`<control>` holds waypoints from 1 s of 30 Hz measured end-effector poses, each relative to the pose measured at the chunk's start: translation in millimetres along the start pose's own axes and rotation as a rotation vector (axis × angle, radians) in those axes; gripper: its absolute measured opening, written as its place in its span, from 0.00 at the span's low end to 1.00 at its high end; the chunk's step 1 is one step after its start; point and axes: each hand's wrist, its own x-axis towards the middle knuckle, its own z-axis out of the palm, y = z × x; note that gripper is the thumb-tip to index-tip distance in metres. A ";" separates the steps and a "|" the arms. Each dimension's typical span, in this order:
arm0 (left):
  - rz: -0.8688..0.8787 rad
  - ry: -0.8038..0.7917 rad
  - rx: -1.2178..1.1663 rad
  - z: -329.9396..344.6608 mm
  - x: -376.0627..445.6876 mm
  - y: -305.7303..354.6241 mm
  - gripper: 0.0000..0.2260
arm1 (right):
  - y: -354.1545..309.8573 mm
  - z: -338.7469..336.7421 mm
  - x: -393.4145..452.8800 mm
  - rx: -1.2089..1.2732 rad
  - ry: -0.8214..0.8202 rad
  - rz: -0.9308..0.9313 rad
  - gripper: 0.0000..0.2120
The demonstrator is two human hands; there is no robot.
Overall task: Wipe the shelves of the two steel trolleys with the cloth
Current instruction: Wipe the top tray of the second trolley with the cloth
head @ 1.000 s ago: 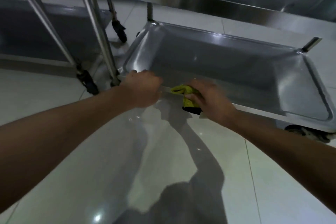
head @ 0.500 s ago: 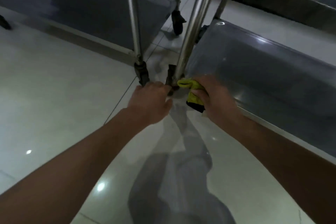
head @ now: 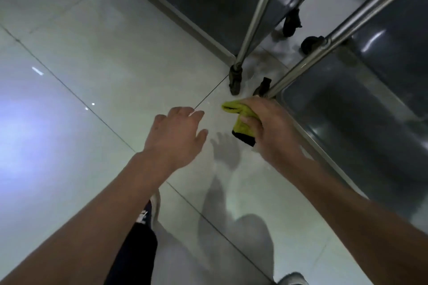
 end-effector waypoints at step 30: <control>-0.057 0.137 -0.124 -508.4 -189.0 -163.1 0.23 | -531.7 -188.2 109.9 -0.020 0.083 0.031 0.13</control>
